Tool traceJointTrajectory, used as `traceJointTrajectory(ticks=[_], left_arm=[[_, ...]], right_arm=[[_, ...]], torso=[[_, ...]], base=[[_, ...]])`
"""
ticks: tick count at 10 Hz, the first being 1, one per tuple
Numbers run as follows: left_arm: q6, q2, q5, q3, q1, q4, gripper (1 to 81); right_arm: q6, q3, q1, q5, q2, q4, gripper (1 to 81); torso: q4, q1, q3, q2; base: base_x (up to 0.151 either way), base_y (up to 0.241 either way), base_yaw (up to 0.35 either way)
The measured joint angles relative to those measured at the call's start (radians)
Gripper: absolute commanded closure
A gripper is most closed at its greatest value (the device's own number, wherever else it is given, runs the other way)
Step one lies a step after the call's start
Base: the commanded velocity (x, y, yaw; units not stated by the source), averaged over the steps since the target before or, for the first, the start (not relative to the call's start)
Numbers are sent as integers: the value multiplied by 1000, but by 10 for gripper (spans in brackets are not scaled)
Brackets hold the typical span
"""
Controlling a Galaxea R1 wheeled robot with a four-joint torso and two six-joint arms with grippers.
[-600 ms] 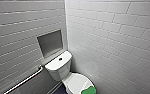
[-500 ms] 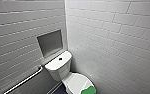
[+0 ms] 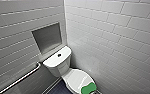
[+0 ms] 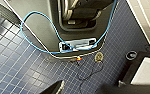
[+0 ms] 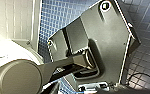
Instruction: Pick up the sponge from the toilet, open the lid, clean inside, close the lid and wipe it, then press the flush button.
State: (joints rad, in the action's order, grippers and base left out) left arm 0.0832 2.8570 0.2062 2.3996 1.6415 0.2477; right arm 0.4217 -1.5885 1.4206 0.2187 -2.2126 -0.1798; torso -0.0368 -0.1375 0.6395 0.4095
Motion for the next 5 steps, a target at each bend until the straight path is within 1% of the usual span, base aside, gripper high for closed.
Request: traceJointTrajectory(ticks=[2, 3, 5], left_arm=[[0, 29, 1, 16, 2, 0, 10], [0, 33, 0, 16, 5, 2, 10], [0, 31, -1, 17, 7, 2, 10]], right_arm=[[27, 30, -72, 5, 12, 3, 10], [44, 34, -111, -1, 12, 3, 10], [62, 34, -177, -11, 5, 3, 10]], torso=[[0, -40, 14, 61], [0, -62, 17, 97], [0, -107, 18, 168]], base=[[0, 0, 0], [0, 0, 0], [0, 0, 0]])
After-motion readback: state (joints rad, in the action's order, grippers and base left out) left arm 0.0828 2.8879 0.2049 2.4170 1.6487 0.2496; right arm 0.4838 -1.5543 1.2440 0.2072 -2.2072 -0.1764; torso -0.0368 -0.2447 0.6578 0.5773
